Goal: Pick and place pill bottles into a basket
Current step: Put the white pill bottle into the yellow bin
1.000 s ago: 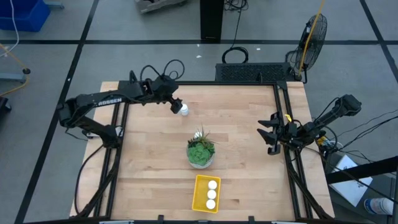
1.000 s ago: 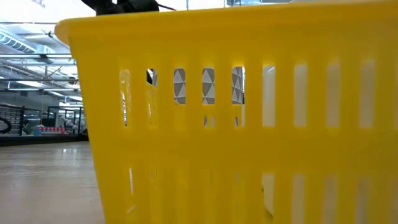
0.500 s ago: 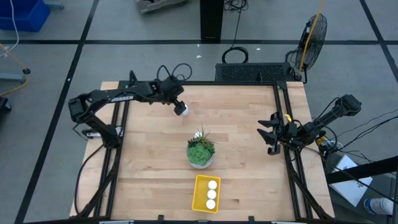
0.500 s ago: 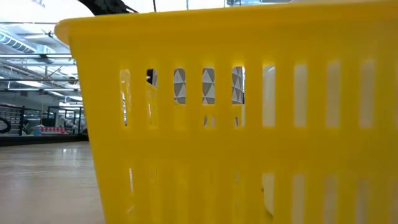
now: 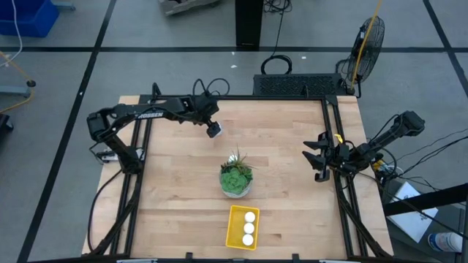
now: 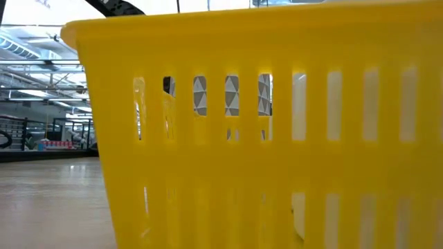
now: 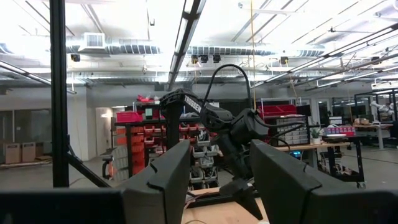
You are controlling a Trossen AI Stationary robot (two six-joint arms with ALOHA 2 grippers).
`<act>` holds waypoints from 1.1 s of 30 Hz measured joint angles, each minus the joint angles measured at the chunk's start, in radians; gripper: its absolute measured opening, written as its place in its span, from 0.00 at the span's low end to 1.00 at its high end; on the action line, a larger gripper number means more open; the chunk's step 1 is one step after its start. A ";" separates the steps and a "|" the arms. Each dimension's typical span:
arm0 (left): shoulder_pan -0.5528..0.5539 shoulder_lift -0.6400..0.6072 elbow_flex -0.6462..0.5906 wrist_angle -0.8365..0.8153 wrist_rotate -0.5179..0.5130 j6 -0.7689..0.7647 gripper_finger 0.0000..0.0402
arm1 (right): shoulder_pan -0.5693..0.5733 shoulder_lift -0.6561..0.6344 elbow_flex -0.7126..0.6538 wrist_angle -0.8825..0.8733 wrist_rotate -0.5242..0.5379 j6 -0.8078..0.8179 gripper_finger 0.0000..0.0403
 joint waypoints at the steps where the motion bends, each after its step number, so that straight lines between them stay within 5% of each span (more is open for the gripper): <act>1: 0.000 0.000 0.000 0.001 0.000 -0.003 0.85 | 0.000 0.000 0.000 0.000 0.000 0.000 0.40; 33: 0.001 0.010 0.000 -0.029 0.062 0.027 0.85 | 0.000 0.000 0.000 0.000 0.000 0.000 0.40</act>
